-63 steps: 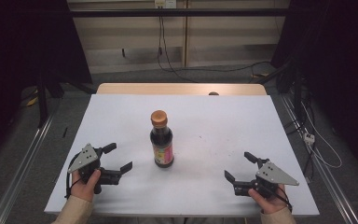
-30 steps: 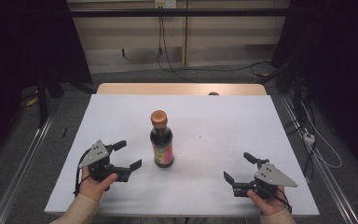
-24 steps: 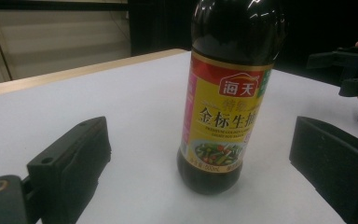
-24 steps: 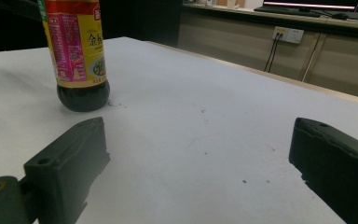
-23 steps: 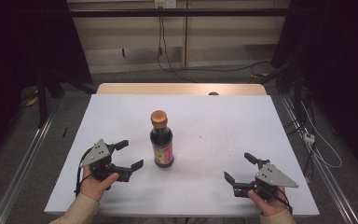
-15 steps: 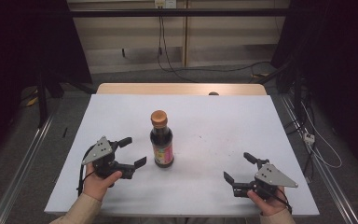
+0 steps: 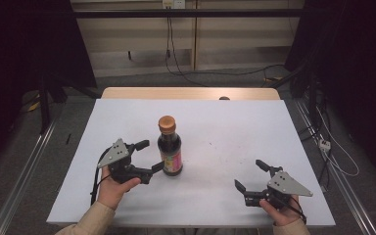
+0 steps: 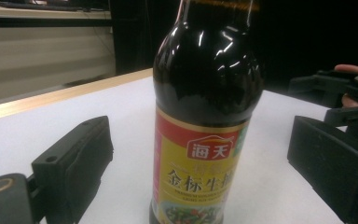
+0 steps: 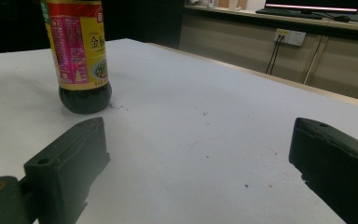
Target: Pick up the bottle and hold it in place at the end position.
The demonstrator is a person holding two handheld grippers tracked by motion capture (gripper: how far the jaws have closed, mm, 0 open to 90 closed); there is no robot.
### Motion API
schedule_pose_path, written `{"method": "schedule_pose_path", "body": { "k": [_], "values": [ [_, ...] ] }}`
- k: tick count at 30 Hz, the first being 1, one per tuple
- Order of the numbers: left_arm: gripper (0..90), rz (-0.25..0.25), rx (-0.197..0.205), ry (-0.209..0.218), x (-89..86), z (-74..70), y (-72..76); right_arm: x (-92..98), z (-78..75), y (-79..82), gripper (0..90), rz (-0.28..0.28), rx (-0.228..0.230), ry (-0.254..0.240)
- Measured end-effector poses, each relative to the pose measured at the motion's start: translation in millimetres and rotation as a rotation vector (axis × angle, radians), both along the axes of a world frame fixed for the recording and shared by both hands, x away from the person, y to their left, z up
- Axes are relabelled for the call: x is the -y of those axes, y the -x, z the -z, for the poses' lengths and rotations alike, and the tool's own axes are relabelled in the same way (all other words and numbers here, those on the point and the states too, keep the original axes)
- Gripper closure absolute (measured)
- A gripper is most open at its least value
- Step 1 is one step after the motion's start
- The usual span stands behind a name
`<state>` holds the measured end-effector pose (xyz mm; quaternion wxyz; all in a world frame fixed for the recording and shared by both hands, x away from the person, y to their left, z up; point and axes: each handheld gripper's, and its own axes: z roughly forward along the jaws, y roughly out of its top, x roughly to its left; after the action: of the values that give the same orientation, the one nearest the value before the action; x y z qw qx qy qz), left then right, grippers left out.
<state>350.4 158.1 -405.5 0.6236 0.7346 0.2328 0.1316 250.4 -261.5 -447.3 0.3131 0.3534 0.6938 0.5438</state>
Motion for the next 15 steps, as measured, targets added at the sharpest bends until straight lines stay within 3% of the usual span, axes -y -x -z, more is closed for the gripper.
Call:
{"method": "schedule_pose_path", "body": {
  "k": [6,15],
  "values": [
    [6.5,0.002,-0.002,-0.012,12.8,0.2,-2.5,-0.5,0.4,-1.0,4.2,-0.002,-0.003,-0.002],
    [6.7,-0.049,-0.008,-0.016,36.9,0.7,-5.1,1.8,0.2,-1.5,4.2,0.000,-0.002,-0.014]
  ]
}}
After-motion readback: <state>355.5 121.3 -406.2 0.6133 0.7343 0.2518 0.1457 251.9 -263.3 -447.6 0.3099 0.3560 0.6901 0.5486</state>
